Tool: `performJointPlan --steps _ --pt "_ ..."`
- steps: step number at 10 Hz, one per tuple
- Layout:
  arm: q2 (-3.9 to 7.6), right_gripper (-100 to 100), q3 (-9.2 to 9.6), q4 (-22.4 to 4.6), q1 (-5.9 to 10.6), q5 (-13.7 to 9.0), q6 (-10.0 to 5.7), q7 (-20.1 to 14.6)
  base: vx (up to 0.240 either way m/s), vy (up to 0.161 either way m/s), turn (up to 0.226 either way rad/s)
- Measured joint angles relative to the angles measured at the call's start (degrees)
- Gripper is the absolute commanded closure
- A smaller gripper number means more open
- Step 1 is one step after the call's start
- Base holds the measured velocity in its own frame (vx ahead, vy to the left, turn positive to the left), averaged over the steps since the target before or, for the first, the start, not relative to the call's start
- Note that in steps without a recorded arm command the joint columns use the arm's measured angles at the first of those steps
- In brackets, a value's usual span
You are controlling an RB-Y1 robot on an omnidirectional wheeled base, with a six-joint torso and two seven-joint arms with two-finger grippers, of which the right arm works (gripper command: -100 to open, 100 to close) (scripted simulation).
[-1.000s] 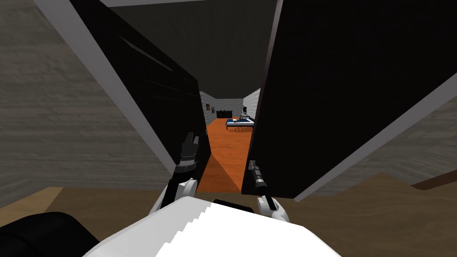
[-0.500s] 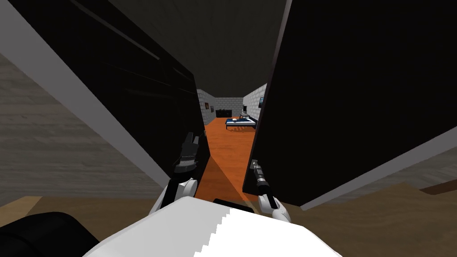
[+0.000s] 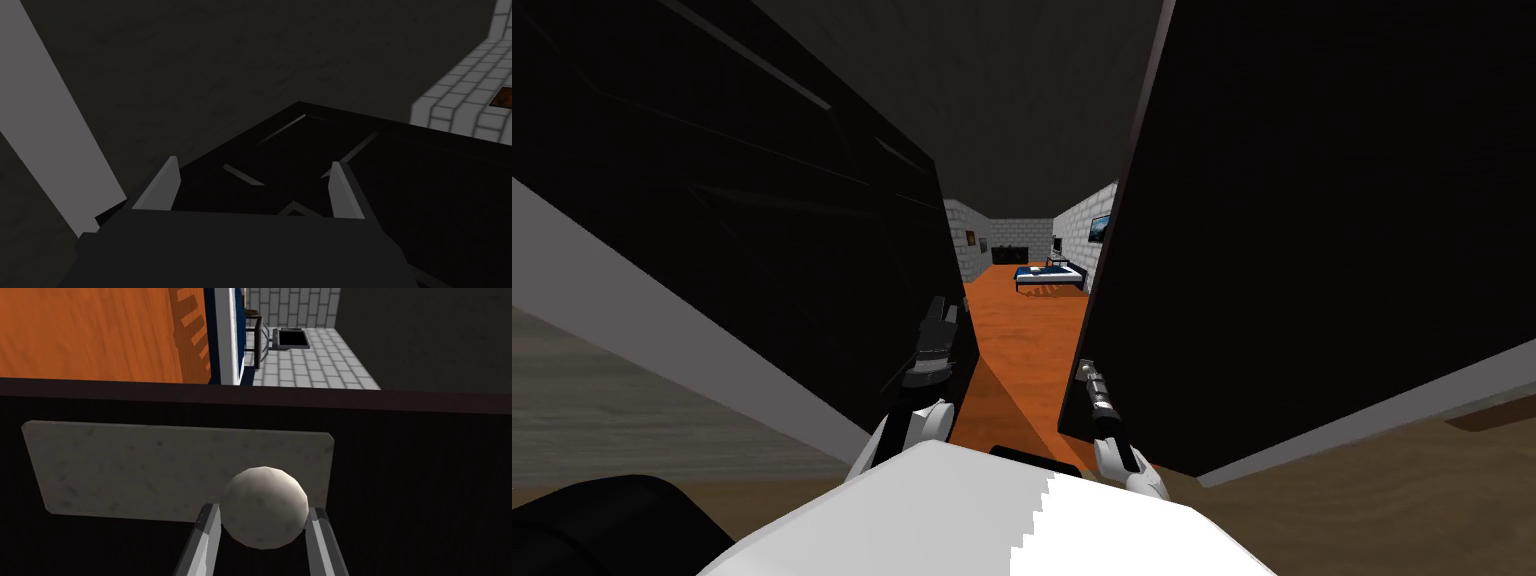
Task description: Push the door open
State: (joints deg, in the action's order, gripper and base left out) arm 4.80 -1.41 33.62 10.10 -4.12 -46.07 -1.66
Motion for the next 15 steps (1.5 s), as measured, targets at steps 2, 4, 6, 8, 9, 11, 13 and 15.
performJointPlan --steps 2,4,6,8,9,11,13,15 --pt "0.41 100 -0.68 -0.69 0.86 -0.38 -0.2 0.21 0.093 0.03 -0.044" --pt "1.11 -100 -2.4 -4.17 2.39 -1.34 -1.86 0.5 0.058 0.089 -0.084" --pt "1.04 -100 -2.36 -4.19 2.51 -1.33 -1.99 0.5 -0.163 0.041 -0.01" --pt "0.86 -100 -2.24 -3.65 2.36 -1.27 -1.54 0.53 -0.21 0.063 -0.037" --pt "0.75 -100 -2.21 -3.81 2.54 -1.26 -1.54 0.55 -0.229 0.075 -0.035" --pt "0.49 -100 -2.1 -3.86 2.63 -1.21 -1.6 0.54 -0.24 0.076 -0.03" --pt "0.34 -100 -2.02 -3.5 2.5 -1.18 -1.38 0.53 -0.008 0.013 0.006" --pt "0.4 -100 -2.15 -3.34 2.28 -1.26 -1.48 0.64 0.186 -0.002 0.026"
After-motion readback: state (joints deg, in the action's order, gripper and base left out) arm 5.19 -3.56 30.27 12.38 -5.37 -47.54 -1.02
